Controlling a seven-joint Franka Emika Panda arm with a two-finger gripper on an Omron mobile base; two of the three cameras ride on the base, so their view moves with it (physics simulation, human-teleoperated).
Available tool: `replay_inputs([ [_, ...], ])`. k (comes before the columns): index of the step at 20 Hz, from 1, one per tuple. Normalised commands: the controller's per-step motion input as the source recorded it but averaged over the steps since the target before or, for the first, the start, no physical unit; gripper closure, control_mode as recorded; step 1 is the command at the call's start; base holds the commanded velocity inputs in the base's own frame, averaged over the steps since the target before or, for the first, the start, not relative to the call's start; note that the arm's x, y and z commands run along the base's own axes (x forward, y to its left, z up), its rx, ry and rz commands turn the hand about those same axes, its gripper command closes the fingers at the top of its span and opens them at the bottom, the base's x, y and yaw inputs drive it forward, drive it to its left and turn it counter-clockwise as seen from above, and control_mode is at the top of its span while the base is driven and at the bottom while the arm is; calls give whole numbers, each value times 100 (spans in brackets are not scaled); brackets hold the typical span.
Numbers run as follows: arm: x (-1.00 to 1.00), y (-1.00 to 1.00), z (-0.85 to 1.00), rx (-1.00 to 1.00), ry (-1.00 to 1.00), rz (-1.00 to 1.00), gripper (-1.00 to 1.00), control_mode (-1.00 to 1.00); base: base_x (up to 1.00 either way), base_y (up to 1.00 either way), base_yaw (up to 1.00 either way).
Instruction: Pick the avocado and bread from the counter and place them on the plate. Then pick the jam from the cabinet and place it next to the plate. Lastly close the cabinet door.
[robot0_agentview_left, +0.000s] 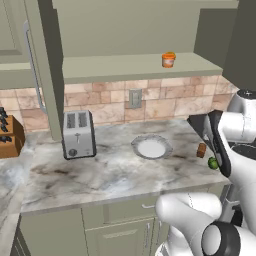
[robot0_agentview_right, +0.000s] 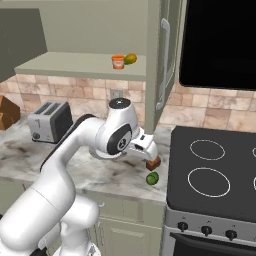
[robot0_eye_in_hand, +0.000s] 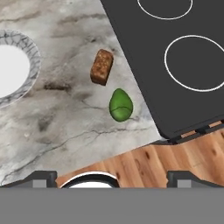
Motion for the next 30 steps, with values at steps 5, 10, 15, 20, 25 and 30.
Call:
replay_inputs([
  [5,0,0,-28,-3,0,0,-100,-100,0,0,0],
  [10,1,-4,-28,-1,0,0,-100,-100,0,0,0],
  [15,7,-14,-29,0,0,0,-100,-100,0,0,0],
  [20,21,-25,-32,0,0,0,-100,-100,0,0,0],
  [25,28,-24,-32,0,4,0,-100,-100,0,0,0],
  [30,45,-9,-30,0,7,0,-100,-100,0,0,0],
])
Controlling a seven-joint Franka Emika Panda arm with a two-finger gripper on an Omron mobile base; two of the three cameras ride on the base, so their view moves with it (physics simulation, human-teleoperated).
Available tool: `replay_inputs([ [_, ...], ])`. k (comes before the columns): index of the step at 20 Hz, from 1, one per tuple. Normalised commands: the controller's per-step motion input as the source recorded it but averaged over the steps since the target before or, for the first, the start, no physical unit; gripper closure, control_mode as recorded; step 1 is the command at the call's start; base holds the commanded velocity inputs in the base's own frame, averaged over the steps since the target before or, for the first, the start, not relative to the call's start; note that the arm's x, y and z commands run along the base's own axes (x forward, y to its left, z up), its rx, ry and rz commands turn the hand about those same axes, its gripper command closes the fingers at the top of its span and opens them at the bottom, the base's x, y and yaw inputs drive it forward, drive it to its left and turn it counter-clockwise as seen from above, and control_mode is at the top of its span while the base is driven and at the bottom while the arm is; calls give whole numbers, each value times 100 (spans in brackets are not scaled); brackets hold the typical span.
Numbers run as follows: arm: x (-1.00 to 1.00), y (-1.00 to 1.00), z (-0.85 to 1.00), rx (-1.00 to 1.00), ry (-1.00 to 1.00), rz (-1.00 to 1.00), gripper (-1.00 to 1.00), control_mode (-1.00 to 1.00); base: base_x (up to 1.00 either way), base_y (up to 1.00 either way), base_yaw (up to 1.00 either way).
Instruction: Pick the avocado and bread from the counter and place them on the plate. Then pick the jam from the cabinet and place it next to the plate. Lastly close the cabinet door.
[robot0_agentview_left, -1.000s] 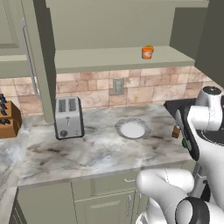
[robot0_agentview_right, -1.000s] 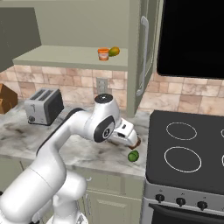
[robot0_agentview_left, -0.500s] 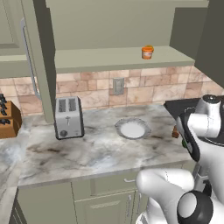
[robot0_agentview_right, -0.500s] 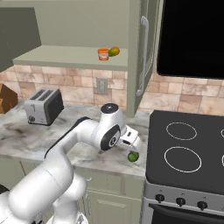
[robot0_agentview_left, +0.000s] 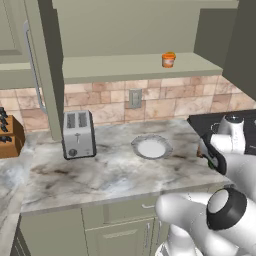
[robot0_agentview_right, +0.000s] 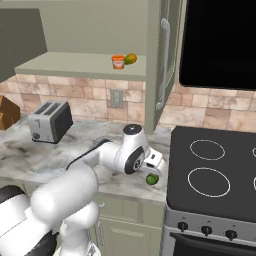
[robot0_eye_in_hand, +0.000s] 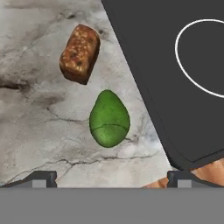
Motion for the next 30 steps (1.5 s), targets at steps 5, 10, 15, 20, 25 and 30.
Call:
replay_inputs([
  [5,47,-5,-28,0,6,0,-100,-100,0,0,0],
  [10,21,-17,-23,0,3,0,-100,-100,0,0,0],
  [15,0,-6,-5,0,0,0,-100,-100,0,0,0],
  [20,0,-6,-7,0,0,0,-100,-100,0,0,0],
  [25,0,0,-22,0,0,0,-100,-100,0,0,0],
  [30,0,0,-21,0,0,0,-100,-100,0,0,0],
])
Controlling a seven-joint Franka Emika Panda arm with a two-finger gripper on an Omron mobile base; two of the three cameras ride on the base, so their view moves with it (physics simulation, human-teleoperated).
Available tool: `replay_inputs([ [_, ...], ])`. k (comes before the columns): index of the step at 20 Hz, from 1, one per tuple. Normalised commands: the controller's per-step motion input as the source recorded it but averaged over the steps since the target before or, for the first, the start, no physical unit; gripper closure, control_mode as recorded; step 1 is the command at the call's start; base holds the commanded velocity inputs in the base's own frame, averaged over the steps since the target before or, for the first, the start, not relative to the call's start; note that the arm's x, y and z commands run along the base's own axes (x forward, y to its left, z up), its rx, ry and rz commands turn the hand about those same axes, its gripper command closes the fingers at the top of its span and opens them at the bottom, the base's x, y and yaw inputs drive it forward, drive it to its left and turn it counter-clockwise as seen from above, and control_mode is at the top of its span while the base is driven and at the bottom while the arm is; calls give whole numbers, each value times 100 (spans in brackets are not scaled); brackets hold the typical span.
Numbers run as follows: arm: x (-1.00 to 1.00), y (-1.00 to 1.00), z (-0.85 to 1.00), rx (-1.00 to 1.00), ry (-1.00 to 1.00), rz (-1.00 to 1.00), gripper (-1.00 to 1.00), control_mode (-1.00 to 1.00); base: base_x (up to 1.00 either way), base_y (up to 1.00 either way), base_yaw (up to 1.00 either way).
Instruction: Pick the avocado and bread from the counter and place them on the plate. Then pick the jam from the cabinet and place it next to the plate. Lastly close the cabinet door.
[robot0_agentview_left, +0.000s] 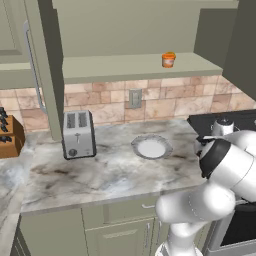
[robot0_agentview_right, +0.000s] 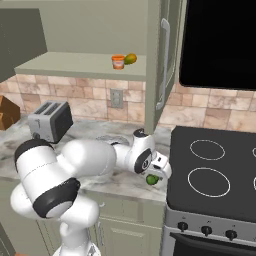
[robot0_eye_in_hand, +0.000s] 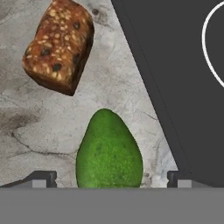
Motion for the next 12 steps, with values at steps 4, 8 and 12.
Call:
replay_inputs([
  [4,0,-1,-13,0,0,0,-100,-100,0,0,0],
  [8,3,-1,-12,0,0,0,-100,-100,0,0,0],
  [12,8,0,-17,0,0,0,-100,-100,0,0,0],
])
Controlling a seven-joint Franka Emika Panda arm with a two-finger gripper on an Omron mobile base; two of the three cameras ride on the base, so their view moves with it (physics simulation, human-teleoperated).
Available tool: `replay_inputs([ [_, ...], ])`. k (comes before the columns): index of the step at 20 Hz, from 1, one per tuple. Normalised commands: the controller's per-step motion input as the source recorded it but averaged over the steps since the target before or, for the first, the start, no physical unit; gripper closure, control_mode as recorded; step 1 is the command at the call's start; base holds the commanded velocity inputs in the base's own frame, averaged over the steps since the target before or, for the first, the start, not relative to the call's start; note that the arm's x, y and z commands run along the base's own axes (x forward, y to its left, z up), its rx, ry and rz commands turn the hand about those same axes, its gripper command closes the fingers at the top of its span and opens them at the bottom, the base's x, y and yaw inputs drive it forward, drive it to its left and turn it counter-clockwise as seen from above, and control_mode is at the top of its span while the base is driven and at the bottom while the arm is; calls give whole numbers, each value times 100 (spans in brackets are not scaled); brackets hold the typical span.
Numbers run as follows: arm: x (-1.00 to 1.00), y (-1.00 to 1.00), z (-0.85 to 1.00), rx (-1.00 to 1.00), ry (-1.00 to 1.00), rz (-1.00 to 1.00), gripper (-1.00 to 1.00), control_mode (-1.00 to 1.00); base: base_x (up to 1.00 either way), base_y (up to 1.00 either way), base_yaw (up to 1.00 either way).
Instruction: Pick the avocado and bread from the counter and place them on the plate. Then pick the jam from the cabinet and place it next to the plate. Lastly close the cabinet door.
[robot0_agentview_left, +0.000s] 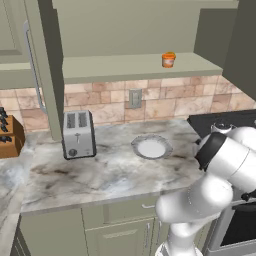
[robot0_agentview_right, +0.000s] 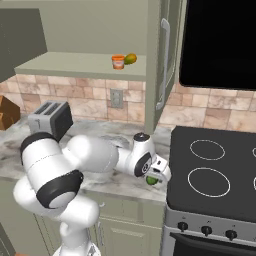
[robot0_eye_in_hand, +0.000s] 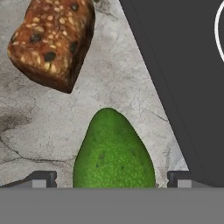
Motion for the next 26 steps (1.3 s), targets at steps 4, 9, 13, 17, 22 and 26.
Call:
replay_inputs([
  [4,1,0,-14,0,0,0,100,-100,0,0,0],
  [9,0,0,0,0,0,0,100,-100,0,0,0],
  [13,0,8,45,1,0,-6,100,-100,0,0,0],
  [17,0,13,100,3,-3,-5,100,-100,0,0,0],
  [22,1,50,94,0,-1,-1,100,-100,0,0,0],
  [26,18,91,47,0,0,0,100,-100,0,0,0],
])
